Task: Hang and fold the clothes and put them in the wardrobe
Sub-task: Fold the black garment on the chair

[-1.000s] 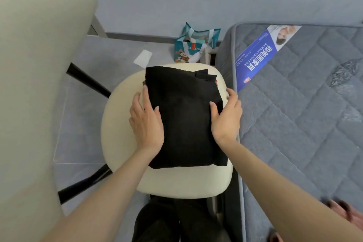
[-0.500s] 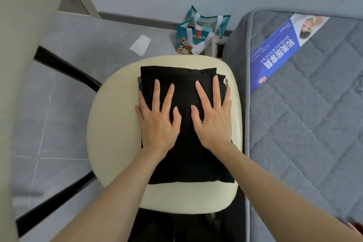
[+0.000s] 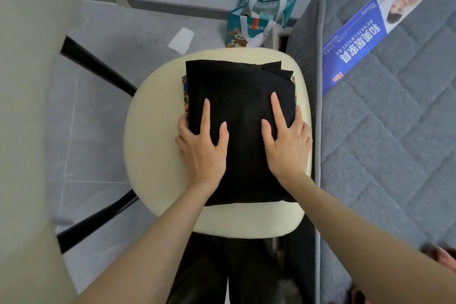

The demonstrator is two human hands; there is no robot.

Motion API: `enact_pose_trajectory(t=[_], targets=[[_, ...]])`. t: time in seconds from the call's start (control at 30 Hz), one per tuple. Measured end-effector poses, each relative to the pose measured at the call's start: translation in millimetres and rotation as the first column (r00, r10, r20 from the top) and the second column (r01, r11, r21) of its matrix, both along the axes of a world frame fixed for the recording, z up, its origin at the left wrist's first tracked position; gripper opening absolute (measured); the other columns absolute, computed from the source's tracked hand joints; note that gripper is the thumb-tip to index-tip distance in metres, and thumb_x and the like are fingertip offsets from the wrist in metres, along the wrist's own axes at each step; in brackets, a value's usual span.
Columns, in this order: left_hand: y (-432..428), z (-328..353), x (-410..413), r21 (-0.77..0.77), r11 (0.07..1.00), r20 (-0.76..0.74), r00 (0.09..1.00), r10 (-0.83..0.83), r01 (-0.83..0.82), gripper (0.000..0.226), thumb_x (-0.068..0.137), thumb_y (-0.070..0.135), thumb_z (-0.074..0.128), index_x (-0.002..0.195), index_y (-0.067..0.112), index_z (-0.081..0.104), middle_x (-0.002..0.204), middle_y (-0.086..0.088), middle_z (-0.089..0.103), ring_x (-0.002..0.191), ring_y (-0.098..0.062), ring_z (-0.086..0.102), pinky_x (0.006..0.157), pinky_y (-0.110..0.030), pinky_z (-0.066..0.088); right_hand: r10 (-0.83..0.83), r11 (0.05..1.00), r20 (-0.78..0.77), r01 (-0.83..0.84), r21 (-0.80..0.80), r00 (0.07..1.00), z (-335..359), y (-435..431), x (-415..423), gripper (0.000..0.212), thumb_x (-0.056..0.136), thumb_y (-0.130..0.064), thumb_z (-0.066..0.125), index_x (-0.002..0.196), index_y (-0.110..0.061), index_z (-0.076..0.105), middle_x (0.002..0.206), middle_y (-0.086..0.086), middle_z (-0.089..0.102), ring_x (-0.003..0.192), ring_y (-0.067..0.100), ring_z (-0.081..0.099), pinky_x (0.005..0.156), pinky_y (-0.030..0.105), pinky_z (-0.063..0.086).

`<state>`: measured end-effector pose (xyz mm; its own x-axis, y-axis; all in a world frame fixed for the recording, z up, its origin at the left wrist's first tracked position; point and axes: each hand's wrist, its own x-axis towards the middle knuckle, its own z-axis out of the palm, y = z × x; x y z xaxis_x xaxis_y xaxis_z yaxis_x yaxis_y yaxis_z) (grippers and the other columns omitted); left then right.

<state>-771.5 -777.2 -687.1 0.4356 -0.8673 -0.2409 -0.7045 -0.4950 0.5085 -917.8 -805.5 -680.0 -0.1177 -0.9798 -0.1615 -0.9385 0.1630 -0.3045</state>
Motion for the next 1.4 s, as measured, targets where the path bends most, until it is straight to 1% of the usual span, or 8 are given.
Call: enact_pose_trajectory(t=[0.13, 0.3, 0.43, 0.57, 0.8, 1.0, 1.23, 1.4], targets=[[-3, -17, 3, -0.16, 0.987, 0.026, 1.0, -0.01, 0.014, 0.062, 0.093, 0.047, 0.045, 0.15, 0.032, 0.026, 0.13, -0.022, 0.039, 0.112, -0.029, 0.044, 0.095, -0.039, 0.046, -0.006, 0.993, -0.025, 0.003, -0.118, 1.0, -14, -2, 1, 0.052, 0.096, -0.054, 0.025, 0.146, -0.053, 0.011, 0.149, 0.01, 0.032, 0.117, 0.034, 0.041, 0.098, 0.048, 0.037], [-6, -32, 5, -0.242, 0.97, 0.008, 1.0, 0.004, -0.002, 0.062, 0.09, 0.049, 0.043, 0.148, 0.034, 0.027, 0.121, -0.02, 0.042, 0.103, -0.027, 0.048, 0.086, -0.036, 0.049, -0.022, 0.975, 0.011, 0.024, -0.223, 1.0, -24, -3, -1, 0.051, 0.096, -0.052, 0.028, 0.146, -0.052, 0.019, 0.14, 0.013, 0.039, 0.106, 0.032, 0.042, 0.09, 0.044, 0.042], [-4, -26, 8, -0.203, 0.978, -0.048, 0.998, 0.033, -0.042, 0.065, 0.091, 0.053, 0.044, 0.149, 0.042, 0.017, 0.11, -0.011, 0.043, 0.087, -0.019, 0.05, 0.075, -0.029, 0.051, -0.006, 0.991, 0.112, 0.021, -0.133, 0.994, -15, -2, -1, 0.051, 0.095, -0.055, 0.025, 0.145, -0.056, 0.011, 0.139, 0.018, 0.034, 0.11, 0.029, 0.046, 0.094, 0.039, 0.041], [7, -14, 4, -0.095, 0.991, -0.159, 0.984, 0.082, -0.098, 0.064, 0.092, 0.058, 0.039, 0.147, 0.05, 0.006, 0.104, -0.005, 0.039, 0.075, -0.019, 0.053, 0.068, -0.025, 0.047, 0.053, 0.998, 0.218, -0.044, -0.048, 0.975, -1, 1, -9, 0.052, 0.096, -0.059, 0.029, 0.142, -0.061, 0.004, 0.117, 0.013, 0.039, 0.08, 0.014, 0.048, 0.081, 0.025, 0.037], [122, 25, -15, -0.028, 0.994, -0.209, 0.973, 0.098, -0.106, 0.063, 0.093, 0.058, 0.04, 0.147, 0.05, 0.009, 0.107, 0.001, 0.038, 0.074, -0.01, 0.048, 0.071, -0.023, 0.038, 0.11, 0.989, 0.296, -0.135, 0.066, 0.949, 36, 104, -43, 0.052, 0.091, -0.065, 0.035, 0.135, -0.071, 0.008, 0.11, 0.001, 0.034, 0.07, 0.004, 0.048, 0.08, 0.027, 0.037], [201, 87, -31, -0.12, 0.98, -0.235, 0.963, 0.13, -0.162, 0.064, 0.093, 0.055, 0.042, 0.148, 0.047, 0.011, 0.109, 0.003, 0.035, 0.071, 0.0, 0.039, 0.07, -0.016, 0.033, 0.142, 0.985, 0.407, -0.17, 0.034, 0.902, 97, 169, -59, 0.051, 0.089, -0.067, 0.041, 0.13, -0.075, 0.014, 0.115, -0.002, 0.036, 0.081, 0.003, 0.053, 0.085, 0.027, 0.04], [274, 215, -37, -0.193, 0.964, -0.262, 0.956, 0.129, -0.183, 0.066, 0.091, 0.058, 0.043, 0.146, 0.053, 0.006, 0.136, -0.002, 0.035, 0.104, -0.005, 0.04, 0.083, -0.022, 0.033, 0.246, 0.969, 0.433, -0.223, -0.104, 0.867, 224, 229, -67, 0.051, 0.087, -0.066, 0.045, 0.13, -0.074, 0.019, 0.113, -0.003, 0.038, 0.083, -0.003, 0.053, 0.083, 0.024, 0.037], [346, 288, -29, -0.235, 0.939, -0.29, 0.94, 0.18, -0.252, 0.064, 0.089, 0.063, 0.041, 0.141, 0.059, 0.004, 0.116, 0.006, 0.038, 0.093, -0.009, 0.048, 0.079, -0.023, 0.036, 0.337, 0.941, 0.44, -0.313, -0.129, 0.833, 302, 284, -54, 0.05, 0.087, -0.065, 0.047, 0.129, -0.074, 0.021, 0.111, -0.005, 0.038, 0.084, -0.008, 0.053, 0.08, 0.023, 0.037]])
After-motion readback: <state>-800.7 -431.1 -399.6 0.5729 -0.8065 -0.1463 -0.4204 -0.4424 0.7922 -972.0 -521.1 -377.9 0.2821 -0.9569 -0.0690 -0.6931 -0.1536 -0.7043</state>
